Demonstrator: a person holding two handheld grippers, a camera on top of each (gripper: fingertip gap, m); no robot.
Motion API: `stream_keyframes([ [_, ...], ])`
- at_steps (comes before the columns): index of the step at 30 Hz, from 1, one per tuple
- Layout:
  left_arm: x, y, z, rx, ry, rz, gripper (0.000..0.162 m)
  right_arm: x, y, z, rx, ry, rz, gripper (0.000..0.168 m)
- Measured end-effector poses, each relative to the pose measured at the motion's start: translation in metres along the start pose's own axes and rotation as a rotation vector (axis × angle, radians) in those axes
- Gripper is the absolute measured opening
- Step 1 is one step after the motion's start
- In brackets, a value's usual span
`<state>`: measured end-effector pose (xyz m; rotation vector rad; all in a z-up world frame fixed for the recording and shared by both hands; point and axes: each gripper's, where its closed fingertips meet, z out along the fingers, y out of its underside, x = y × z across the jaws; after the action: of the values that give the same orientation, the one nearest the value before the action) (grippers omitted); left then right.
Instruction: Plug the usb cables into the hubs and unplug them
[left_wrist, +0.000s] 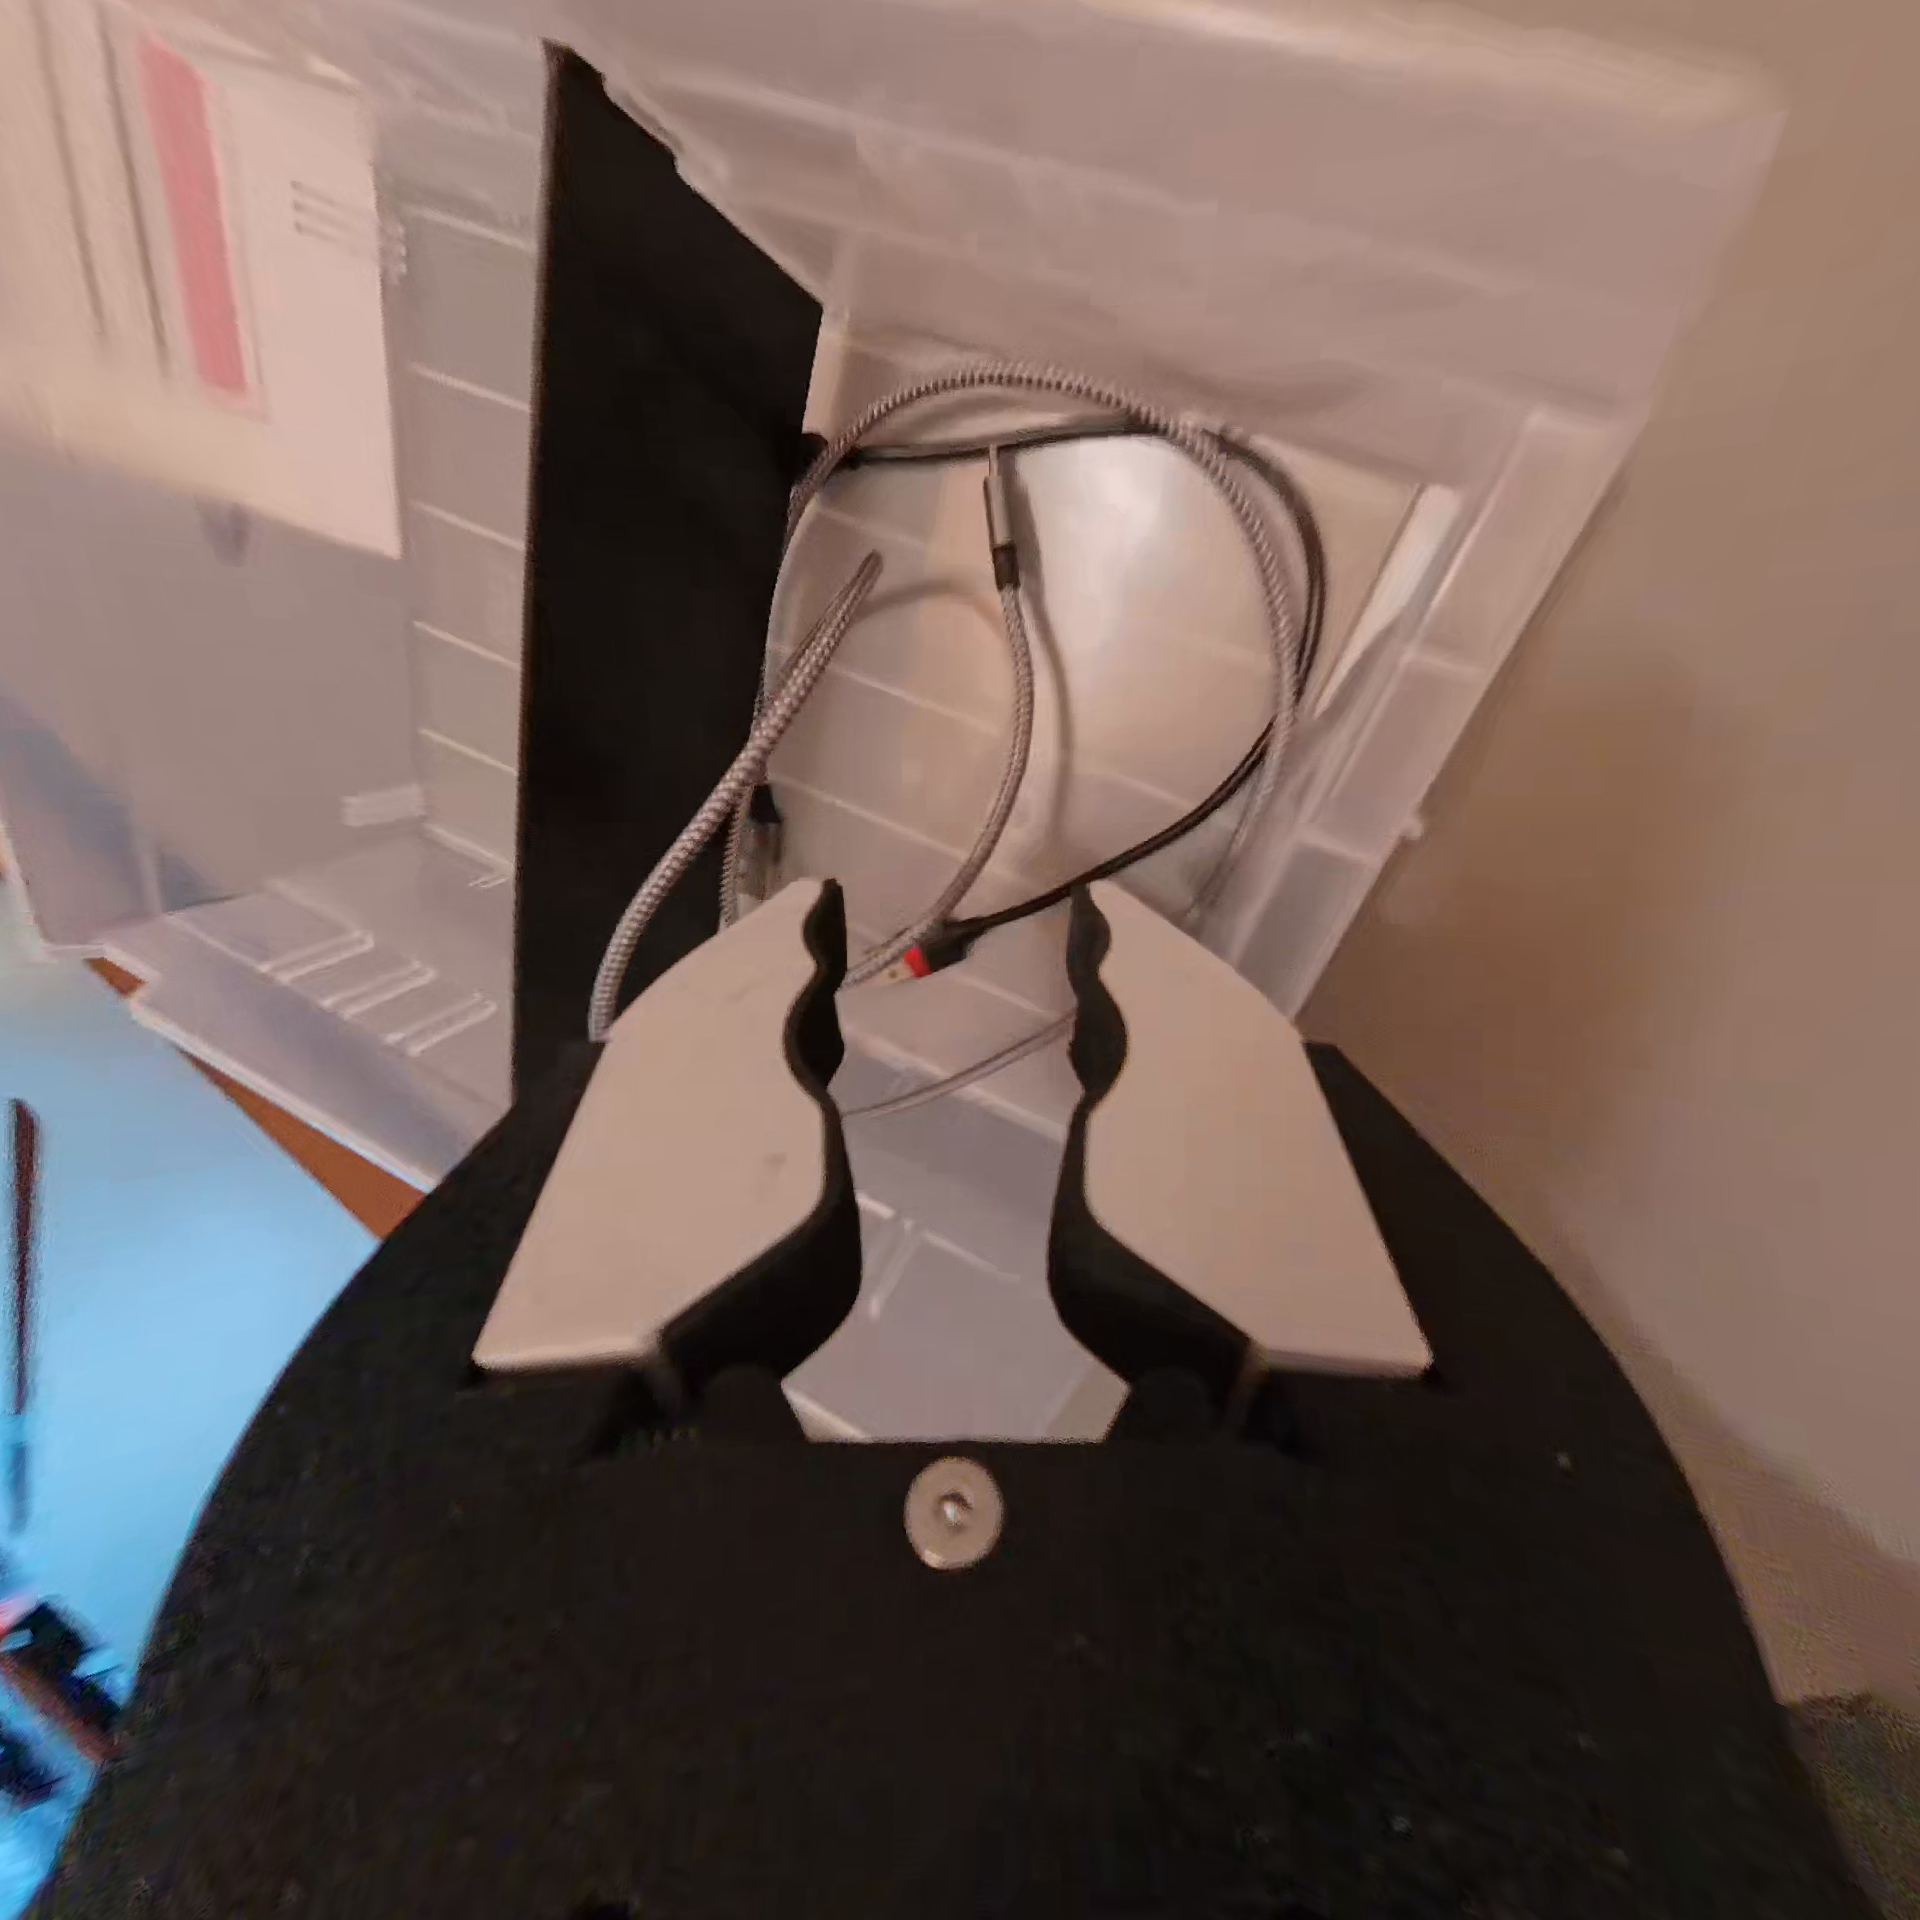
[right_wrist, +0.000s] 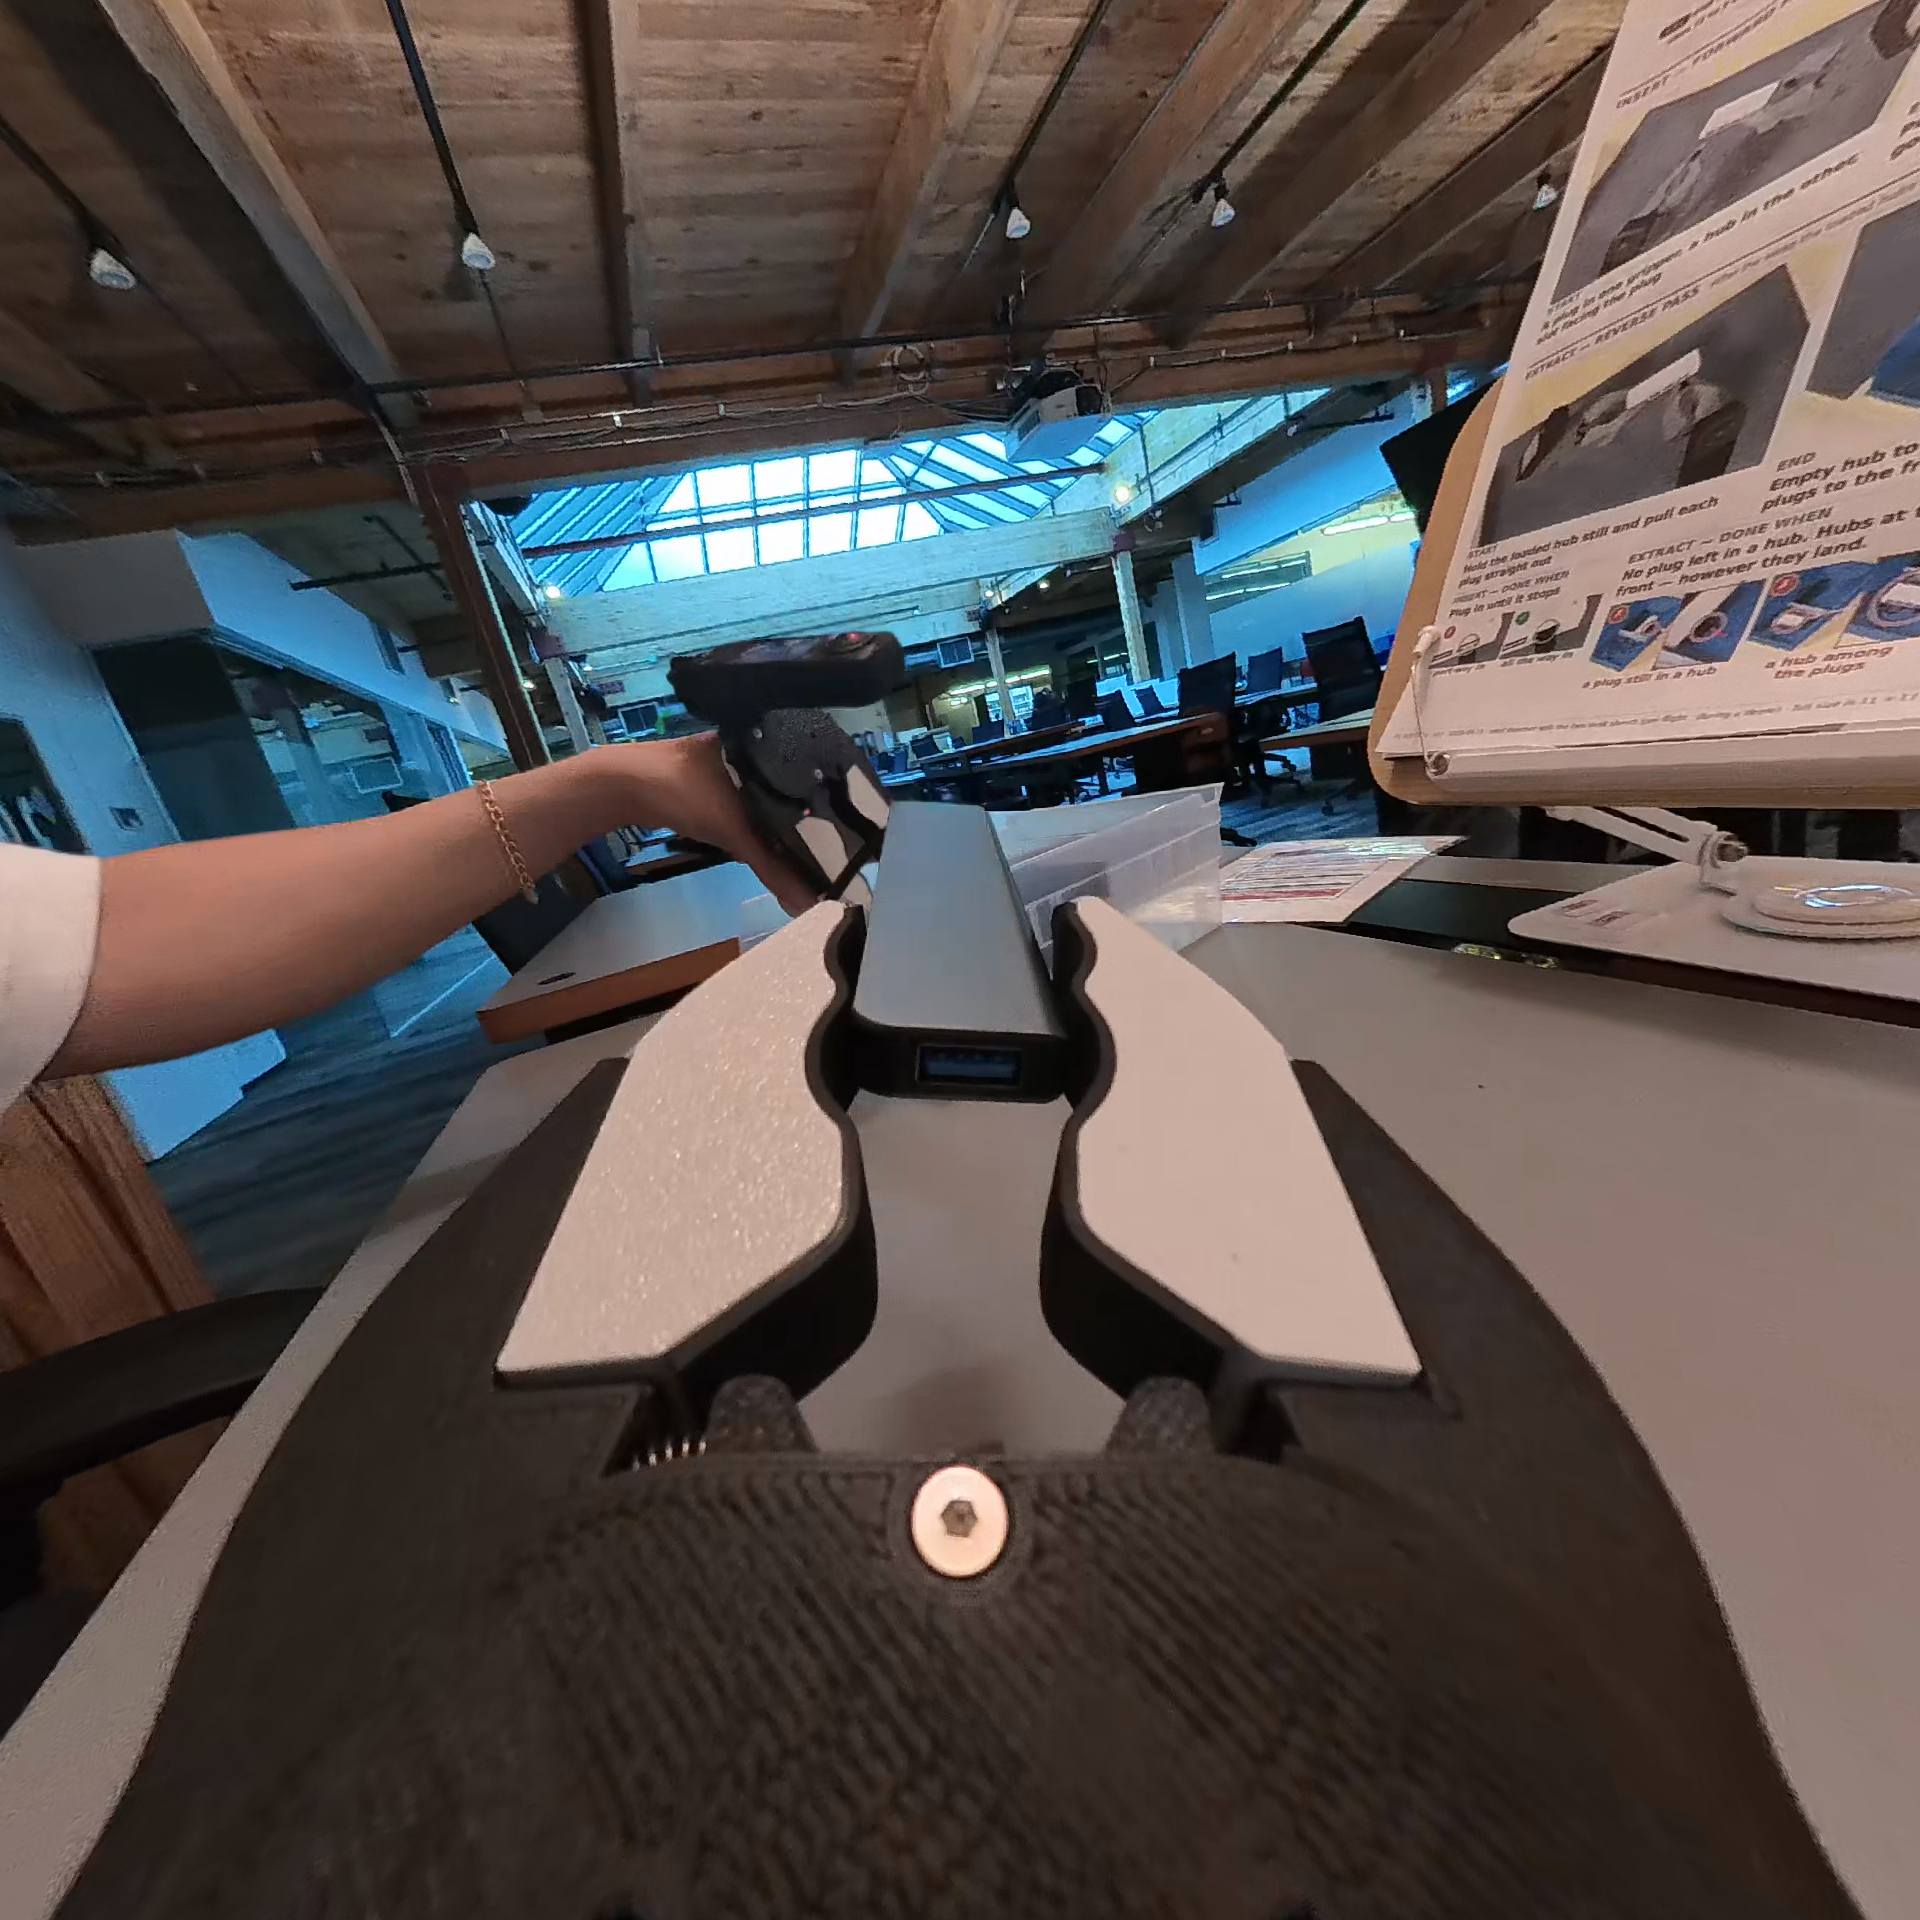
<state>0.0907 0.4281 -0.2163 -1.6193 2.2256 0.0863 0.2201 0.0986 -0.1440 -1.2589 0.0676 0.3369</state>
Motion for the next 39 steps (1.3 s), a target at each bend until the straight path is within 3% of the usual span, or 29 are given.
stream_keyframes([
  [3, -0.004, 0.004, -0.005, -0.002, -0.016, 0.111, 0.043, 0.004, 0.000, -0.002, -0.005, 0.009, -0.010, 0.036],
  [7, -0.025, -0.012, -0.026, 0.121, -0.134, 0.144, 0.063, 0.009, -0.003, -0.004, 0.010, 0.011, 0.015, 0.035],
  [9, -0.028, -0.009, -0.022, 0.093, -0.148, 0.187, 0.075, 0.006, -0.003, -0.004, 0.011, -0.004, 0.021, 0.036],
  [12, -0.029, 0.008, 0.001, -0.034, -0.139, 0.252, 0.079, 0.001, -0.001, 0.000, -0.016, -0.018, 0.000, 0.035],
  [14, -0.033, 0.017, 0.018, -0.094, -0.154, 0.256, 0.080, -0.003, 0.006, 0.002, -0.059, -0.030, -0.020, 0.035],
  [17, -0.036, 0.019, 0.030, -0.107, -0.189, 0.236, 0.057, -0.005, 0.013, 0.005, -0.096, -0.027, -0.051, 0.035],
  [18, -0.036, 0.017, 0.029, -0.092, -0.200, 0.227, 0.056, -0.006, 0.013, 0.005, -0.097, -0.028, -0.053, 0.035],
  [22, -0.042, -0.006, -0.008, 0.051, -0.318, 0.053, 0.069, -0.005, 0.015, 0.005, -0.107, -0.029, -0.051, 0.036],
  [23, -0.030, -0.024, -0.025, 0.163, -0.293, -0.037, 0.071, -0.005, 0.014, 0.005, -0.106, -0.028, -0.046, 0.036],
  [25, 0.029, -0.077, -0.064, 0.502, -0.089, -0.143, 0.070, -0.005, 0.012, 0.005, -0.095, -0.033, -0.037, 0.035],
  [27, 0.109, -0.118, -0.100, 0.770, 0.154, -0.106, 0.067, -0.007, 0.010, 0.006, -0.090, -0.044, -0.036, 0.035],
  [29, 0.177, -0.134, -0.102, 0.812, 0.285, -0.023, 0.077, -0.013, 0.007, 0.007, -0.076, -0.073, -0.030, 0.035],
  [31, 0.213, -0.145, -0.085, 0.772, 0.266, 0.010, 0.085, -0.023, 0.005, 0.009, -0.063, -0.118, -0.026, 0.035],
  [33, 0.225, -0.159, -0.073, 0.790, 0.154, 0.069, 0.081, -0.033, 0.007, 0.012, -0.078, -0.157, -0.034, 0.036],
  [35, 0.236, -0.169, -0.066, 0.796, 0.104, 0.151, 0.062, -0.040, 0.010, 0.015, -0.088, -0.179, -0.042, 0.036],
  [37, 0.234, -0.173, -0.058, 0.754, 0.009, 0.226, 0.027, -0.042, 0.010, 0.017, -0.095, -0.168, -0.041, 0.035],
  [39, 0.227, -0.175, -0.061, 0.757, -0.100, 0.305, 0.021, -0.038, 0.010, 0.017, -0.109, -0.147, -0.044, 0.035],
])
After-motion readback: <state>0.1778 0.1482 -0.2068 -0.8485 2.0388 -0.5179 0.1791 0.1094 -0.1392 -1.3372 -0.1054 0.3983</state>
